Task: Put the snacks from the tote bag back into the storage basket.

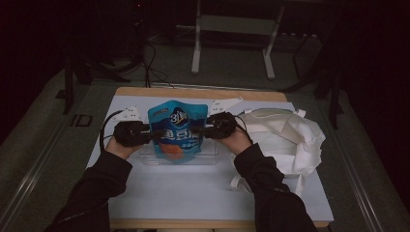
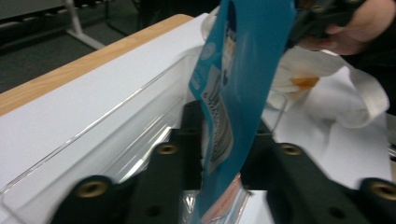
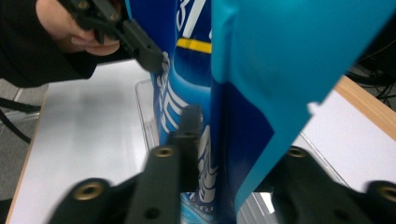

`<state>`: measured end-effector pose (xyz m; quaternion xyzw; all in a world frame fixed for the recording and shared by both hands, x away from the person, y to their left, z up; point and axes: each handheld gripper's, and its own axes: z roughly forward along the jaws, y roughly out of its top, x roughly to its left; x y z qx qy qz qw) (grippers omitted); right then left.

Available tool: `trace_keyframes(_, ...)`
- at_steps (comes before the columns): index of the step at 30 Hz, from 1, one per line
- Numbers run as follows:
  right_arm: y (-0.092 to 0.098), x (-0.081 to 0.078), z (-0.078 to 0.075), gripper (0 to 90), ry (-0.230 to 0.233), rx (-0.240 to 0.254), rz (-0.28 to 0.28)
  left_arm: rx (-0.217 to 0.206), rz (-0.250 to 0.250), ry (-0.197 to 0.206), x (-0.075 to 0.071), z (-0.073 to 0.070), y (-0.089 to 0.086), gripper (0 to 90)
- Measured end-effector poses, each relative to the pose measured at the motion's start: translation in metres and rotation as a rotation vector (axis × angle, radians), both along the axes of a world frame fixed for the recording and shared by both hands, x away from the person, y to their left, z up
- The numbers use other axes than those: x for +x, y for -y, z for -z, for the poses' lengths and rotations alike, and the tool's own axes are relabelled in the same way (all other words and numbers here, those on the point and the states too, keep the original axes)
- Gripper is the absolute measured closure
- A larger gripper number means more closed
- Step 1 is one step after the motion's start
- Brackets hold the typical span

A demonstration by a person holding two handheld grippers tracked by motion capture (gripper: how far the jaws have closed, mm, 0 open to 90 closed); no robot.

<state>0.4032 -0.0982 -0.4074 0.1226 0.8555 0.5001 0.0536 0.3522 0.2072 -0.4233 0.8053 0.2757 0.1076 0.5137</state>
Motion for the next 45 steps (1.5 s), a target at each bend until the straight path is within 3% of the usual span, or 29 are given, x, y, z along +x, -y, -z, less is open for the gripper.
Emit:
trace_keyframes(1, 0.0, 0.0, 0.0, 67.3, 0.0, 0.0, 0.0, 0.0, 0.0, 0.0, 0.0, 0.0, 0.0, 69.5)
trace_keyframes(2, 0.0, 0.0, 0.0, 60.3, 0.0, -0.001, 0.001, -0.009, -0.012, 0.005, -0.002, 0.0, 0.0, 69.5)
trace_keyframes(3, 0.0, 0.0, 0.0, 60.3, 0.0, -0.001, 0.001, -0.009, -0.012, 0.005, -0.002, 0.0, 0.0, 62.0)
trace_keyframes(4, 0.002, -0.001, -0.001, 48.7, 0.001, -0.001, 0.012, 0.005, -0.018, 0.012, -0.003, 0.0, 0.002, 56.7)
trace_keyframes(6, 0.004, -0.002, -0.002, 41.8, -0.001, 0.002, 0.016, 0.003, -0.019, 0.01, -0.005, 0.0, 0.003, 45.5)
trace_keyframes(12, 0.009, -0.001, -0.004, 30.2, -0.006, 0.011, 0.045, -0.025, -0.033, -0.013, -0.005, 0.001, 0.004, 17.7)
trace_keyframes(13, 0.011, -0.002, -0.005, 23.1, -0.011, 0.023, 0.053, -0.018, -0.005, -0.02, -0.005, 0.001, 0.004, 8.3)
trace_keyframes(18, 0.017, -0.003, -0.006, 13.5, -0.007, 0.046, 0.052, 0.008, -0.029, 0.002, -0.01, 0.001, 0.008, 1.5)
trace_keyframes(25, 0.026, -0.005, -0.005, 13.8, 0.016, 0.019, 0.042, -0.022, -0.094, 0.012, -0.02, 0.0, 0.002, 1.4)
trace_keyframes(38, 0.044, -0.017, -0.006, 14.1, 0.033, 0.021, 0.074, 0.018, -0.137, 0.007, -0.05, 0.011, -0.003, 1.5)
trace_keyframes(45, 0.055, -0.027, -0.004, 14.1, 0.034, 0.024, 0.077, -0.008, -0.151, 0.0, -0.066, 0.021, -0.005, 1.4)
